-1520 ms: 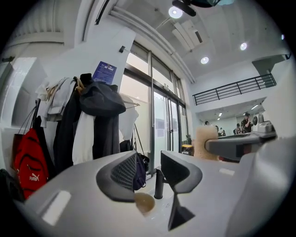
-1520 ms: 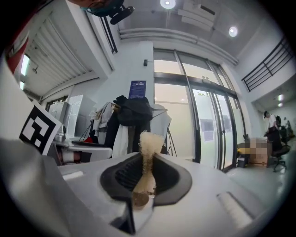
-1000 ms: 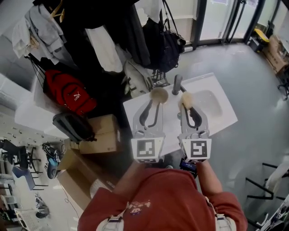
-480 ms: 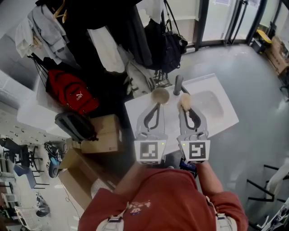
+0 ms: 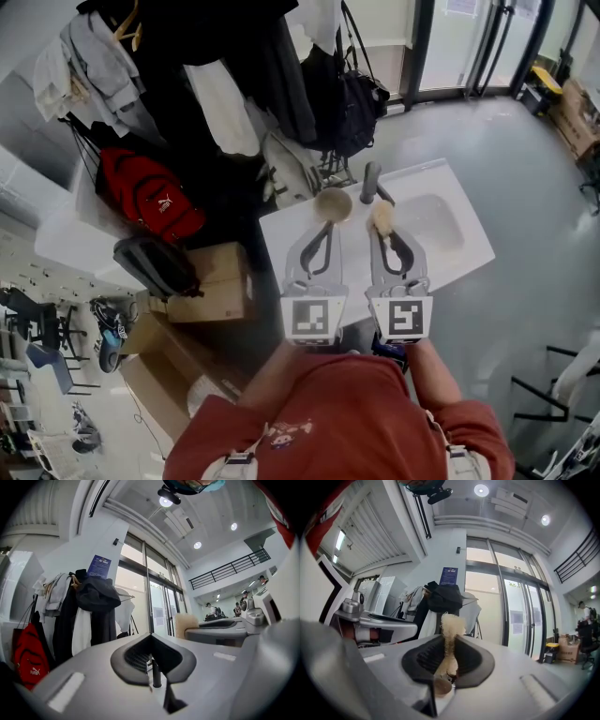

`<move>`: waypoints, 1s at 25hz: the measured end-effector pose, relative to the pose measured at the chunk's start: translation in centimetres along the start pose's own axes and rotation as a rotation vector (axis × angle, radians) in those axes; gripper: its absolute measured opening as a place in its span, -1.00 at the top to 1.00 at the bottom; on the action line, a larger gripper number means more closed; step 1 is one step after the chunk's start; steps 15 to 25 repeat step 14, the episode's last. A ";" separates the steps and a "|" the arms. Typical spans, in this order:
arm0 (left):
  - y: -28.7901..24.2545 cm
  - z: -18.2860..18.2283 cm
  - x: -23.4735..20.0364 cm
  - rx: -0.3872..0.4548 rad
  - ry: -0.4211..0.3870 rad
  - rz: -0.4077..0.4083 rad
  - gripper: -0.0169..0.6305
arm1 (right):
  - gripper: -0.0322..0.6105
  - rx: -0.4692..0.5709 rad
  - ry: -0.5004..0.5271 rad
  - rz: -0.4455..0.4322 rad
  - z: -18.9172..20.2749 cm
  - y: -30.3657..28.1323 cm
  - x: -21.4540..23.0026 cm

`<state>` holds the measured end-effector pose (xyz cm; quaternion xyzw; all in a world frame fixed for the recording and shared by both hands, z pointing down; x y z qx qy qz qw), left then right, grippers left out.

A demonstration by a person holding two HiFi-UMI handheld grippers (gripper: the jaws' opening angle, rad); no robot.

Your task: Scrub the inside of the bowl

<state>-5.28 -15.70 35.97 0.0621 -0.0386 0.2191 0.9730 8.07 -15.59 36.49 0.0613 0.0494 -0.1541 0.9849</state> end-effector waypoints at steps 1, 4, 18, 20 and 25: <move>0.0 0.0 -0.1 0.001 0.002 0.001 0.92 | 0.73 0.001 0.001 0.004 0.0 0.0 -0.1; 0.0 0.1 -0.1 0.000 0.001 0.008 0.92 | 0.74 0.002 0.001 0.006 -0.2 -0.1 -0.2; -0.4 0.2 -0.4 0.018 0.030 0.012 0.93 | 0.73 0.037 0.014 0.022 -0.2 -0.5 -0.3; -0.4 0.2 -0.4 0.018 0.030 0.012 0.93 | 0.73 0.037 0.014 0.022 -0.2 -0.5 -0.3; -0.4 0.2 -0.4 0.018 0.030 0.012 0.93 | 0.73 0.037 0.014 0.022 -0.2 -0.5 -0.3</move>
Point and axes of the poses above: the fingertips, and each gripper's own axes: y backward along the fingers, x to its right, z out of its underside, the point moved 7 cm from there along y, backward along the fingers, and after that the axes turned 5 degrees about z, right-handed, at the moved point
